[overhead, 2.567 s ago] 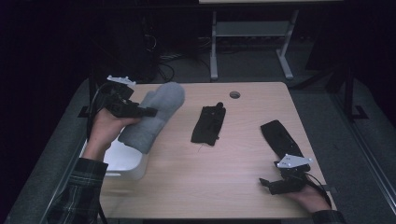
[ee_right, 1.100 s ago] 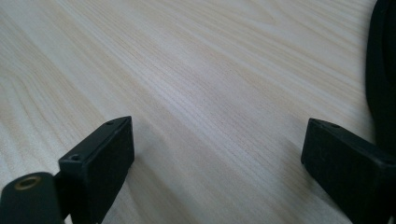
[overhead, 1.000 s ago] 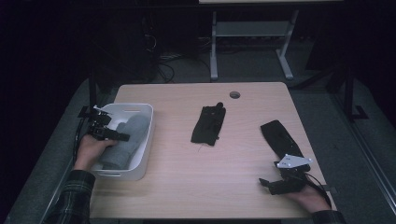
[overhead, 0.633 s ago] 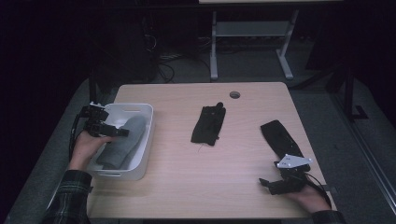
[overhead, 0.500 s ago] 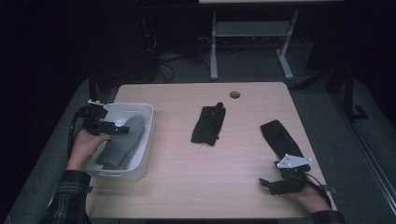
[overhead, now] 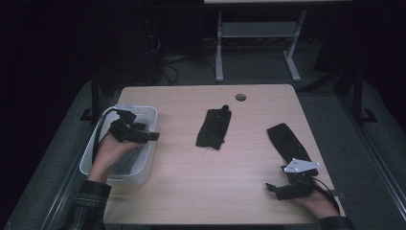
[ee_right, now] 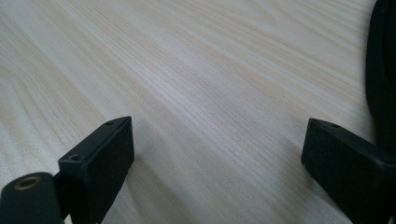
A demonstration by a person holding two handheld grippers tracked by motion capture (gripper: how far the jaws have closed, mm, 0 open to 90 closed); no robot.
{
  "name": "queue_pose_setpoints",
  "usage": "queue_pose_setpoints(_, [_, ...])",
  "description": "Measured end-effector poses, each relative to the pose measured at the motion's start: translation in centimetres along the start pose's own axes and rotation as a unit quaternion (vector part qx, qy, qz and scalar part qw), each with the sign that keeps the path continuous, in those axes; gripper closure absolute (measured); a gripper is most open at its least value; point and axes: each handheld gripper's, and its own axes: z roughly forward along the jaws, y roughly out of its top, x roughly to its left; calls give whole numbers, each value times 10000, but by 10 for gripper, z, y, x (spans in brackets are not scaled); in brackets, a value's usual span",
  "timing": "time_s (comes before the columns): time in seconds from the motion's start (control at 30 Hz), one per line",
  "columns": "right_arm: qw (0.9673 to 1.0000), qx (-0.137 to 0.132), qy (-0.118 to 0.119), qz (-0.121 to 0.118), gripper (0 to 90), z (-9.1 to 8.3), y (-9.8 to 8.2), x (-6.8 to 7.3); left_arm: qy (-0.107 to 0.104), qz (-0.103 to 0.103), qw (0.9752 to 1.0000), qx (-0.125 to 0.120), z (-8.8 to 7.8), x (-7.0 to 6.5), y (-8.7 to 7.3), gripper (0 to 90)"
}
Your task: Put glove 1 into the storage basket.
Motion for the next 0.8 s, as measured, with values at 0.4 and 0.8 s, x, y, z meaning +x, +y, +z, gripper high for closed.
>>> queue_pose_setpoints(0.4, [10000,1,0,8,91,0,0,0,-351,442,9984,43,39,-46,3,182])
queue_pose_setpoints(0.8, [10000,2,0,10,91,0,0,0,-511,788,9955,122,68,-85,-5,182])
